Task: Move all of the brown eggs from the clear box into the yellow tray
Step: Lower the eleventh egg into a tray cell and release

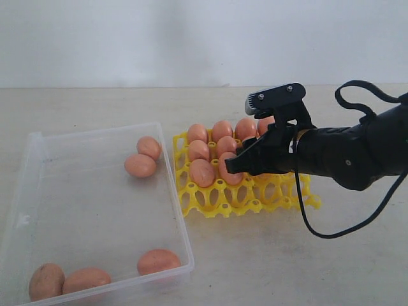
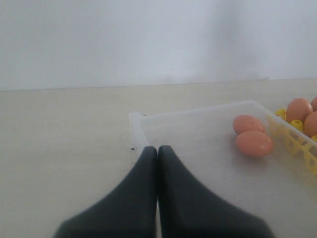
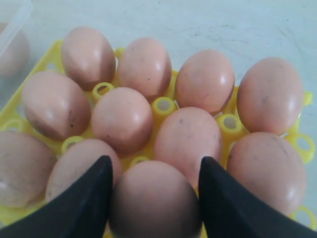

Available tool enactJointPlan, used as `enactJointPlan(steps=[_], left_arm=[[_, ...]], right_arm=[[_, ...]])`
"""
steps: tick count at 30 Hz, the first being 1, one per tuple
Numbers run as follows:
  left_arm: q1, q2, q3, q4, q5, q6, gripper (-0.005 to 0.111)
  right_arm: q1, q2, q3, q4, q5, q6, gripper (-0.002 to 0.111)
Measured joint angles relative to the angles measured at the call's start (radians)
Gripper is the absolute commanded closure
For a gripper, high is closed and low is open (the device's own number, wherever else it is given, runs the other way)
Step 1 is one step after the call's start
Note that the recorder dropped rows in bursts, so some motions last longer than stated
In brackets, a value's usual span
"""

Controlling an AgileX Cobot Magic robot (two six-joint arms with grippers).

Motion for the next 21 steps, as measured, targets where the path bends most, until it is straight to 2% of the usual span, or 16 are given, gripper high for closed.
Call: enactJointPlan(steps=[21], left_arm=[[0.0,0.0,0.0,0.0,0.0,0.0,0.111]], right_arm=[[0.0,-0.01,0.0,0.01,0.013,-0.001,0.107]])
